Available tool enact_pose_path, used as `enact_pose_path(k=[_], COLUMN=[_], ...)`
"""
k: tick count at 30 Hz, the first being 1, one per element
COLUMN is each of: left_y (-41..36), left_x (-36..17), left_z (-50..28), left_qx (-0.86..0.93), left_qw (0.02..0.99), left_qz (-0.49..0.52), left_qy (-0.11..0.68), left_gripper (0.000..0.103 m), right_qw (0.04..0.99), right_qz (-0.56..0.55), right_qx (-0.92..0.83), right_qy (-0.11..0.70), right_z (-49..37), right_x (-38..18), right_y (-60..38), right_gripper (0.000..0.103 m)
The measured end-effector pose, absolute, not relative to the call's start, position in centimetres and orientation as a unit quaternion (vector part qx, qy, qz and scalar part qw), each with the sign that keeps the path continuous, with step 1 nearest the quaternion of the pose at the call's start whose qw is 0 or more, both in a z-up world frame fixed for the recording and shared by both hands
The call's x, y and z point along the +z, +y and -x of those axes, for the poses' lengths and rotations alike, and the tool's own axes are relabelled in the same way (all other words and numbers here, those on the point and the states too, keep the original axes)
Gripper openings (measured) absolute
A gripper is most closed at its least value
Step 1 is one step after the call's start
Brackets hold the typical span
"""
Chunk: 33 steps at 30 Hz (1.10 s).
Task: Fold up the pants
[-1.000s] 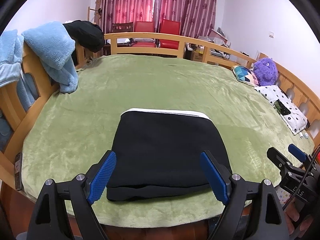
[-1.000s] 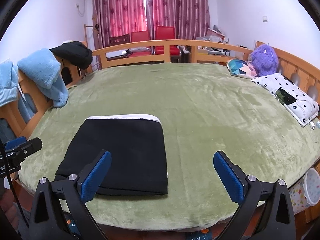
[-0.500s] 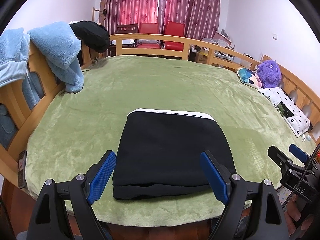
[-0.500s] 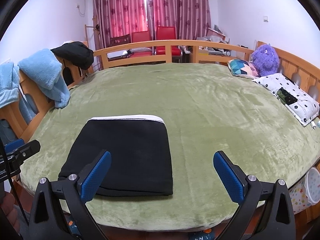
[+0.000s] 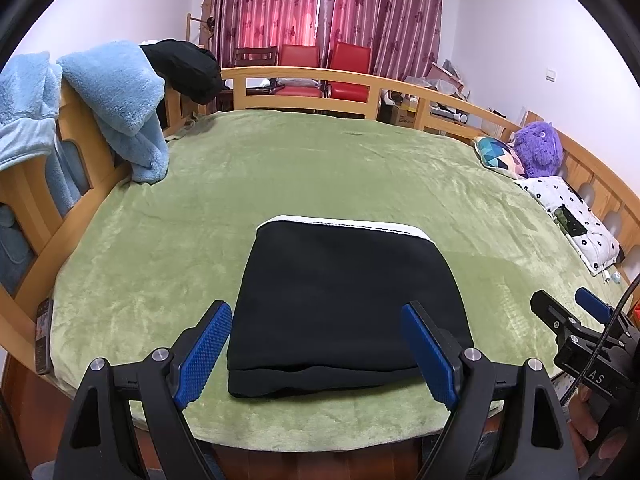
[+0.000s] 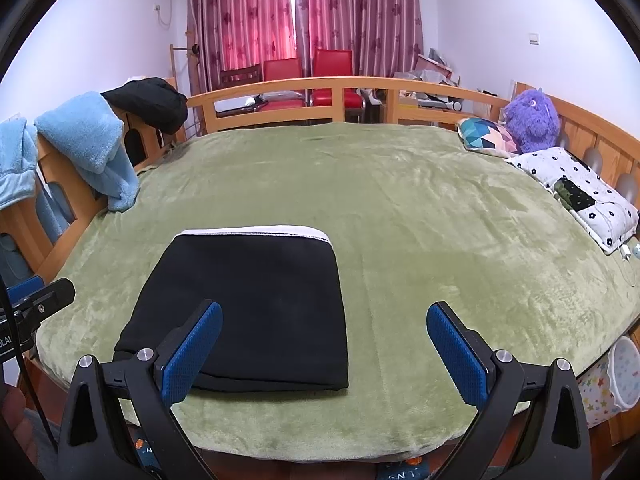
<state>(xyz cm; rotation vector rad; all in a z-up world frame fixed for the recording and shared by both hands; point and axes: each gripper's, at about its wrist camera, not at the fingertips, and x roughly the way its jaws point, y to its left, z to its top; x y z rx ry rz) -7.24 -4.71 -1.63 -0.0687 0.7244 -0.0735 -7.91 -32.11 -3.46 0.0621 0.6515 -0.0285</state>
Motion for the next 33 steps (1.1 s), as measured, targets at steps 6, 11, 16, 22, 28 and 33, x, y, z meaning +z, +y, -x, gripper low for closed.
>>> enact_pose_path(k=[6, 11, 16, 22, 28, 33], left_y=[-4.48, -4.2, -4.11, -3.95, -3.99, -3.9], left_x=[-1.39, -1.35, -1.37, -1.32, -1.27, -1.27], left_z=[7.49, 7.61, 7.68, 7.79, 8.0, 7.98], left_qx=[-0.03, -0.031, -0.031, -0.034, -0.034, -0.036], left_qw=[0.934, 0.935, 0.935, 0.935, 0.935, 0.936], left_qz=[0.036, 0.04, 0.042, 0.043, 0.044, 0.044], left_qy=[0.353, 0.35, 0.35, 0.35, 0.35, 0.348], left_gripper=[0.086, 0.086, 0.086, 0.086, 0.086, 0.086], right_qw=[0.947, 0.946, 0.944, 0.945, 0.945, 0.945], right_qz=[-0.033, -0.03, -0.026, -0.022, -0.026, -0.026], right_qx=[-0.009, -0.008, -0.008, -0.007, -0.005, -0.007], right_qy=[0.321, 0.324, 0.327, 0.325, 0.326, 0.326], right_z=[7.9, 7.67, 7.51, 7.48, 7.68, 7.61], right_x=[-3.53, -3.72, -4.04, -4.08, -4.12, -4.1], right_y=[-32.63, -32.46, -32.29, -32.2, -32.22, -32.29], right_gripper=[0.101, 0.101, 0.101, 0.101, 0.101, 0.101])
